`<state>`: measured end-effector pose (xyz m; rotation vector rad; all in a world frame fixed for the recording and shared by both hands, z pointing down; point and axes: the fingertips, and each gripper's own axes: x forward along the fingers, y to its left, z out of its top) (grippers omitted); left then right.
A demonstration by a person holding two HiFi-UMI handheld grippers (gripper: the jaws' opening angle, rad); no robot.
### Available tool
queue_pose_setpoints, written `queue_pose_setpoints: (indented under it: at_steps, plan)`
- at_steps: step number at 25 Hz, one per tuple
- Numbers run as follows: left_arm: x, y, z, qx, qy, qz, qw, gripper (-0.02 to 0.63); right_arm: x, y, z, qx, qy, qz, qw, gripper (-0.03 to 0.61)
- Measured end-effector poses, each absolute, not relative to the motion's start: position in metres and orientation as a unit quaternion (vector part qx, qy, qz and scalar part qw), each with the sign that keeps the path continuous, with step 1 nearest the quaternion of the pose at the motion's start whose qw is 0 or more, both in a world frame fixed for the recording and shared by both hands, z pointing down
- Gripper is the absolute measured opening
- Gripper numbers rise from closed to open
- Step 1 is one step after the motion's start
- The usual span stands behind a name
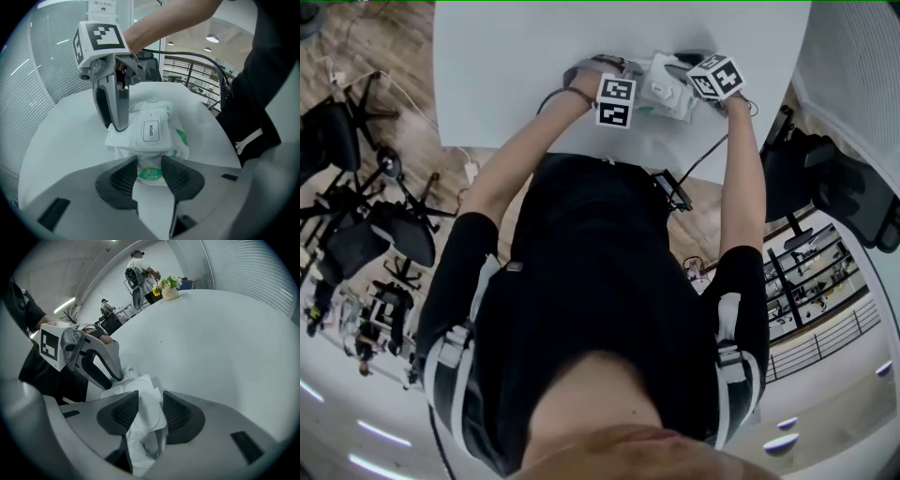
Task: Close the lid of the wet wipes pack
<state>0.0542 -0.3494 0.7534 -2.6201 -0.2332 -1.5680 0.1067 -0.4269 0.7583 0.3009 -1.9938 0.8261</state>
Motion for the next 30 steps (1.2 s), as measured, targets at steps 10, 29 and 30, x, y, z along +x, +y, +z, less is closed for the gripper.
queue_pose_setpoints:
  at_steps: [10, 29, 30]
  plan:
    - [0.052, -0.348, 0.756, -0.858, -0.068, -0.508, 0.04, 0.166, 0.098, -0.405, 0.713, 0.084, -0.835, 0.324, 0.437, 0.101]
    - [0.051, -0.339, 0.757, -0.854, -0.033, -0.517, 0.051, 0.15, 0.086, -0.326, 0.729, 0.081, -0.823, 0.298, 0.476, 0.166]
    - [0.051, -0.339, 0.756, -0.854, -0.033, -0.517, 0.05, 0.15, 0.087, -0.327, 0.731, 0.091, -0.82, 0.291, 0.484, 0.155]
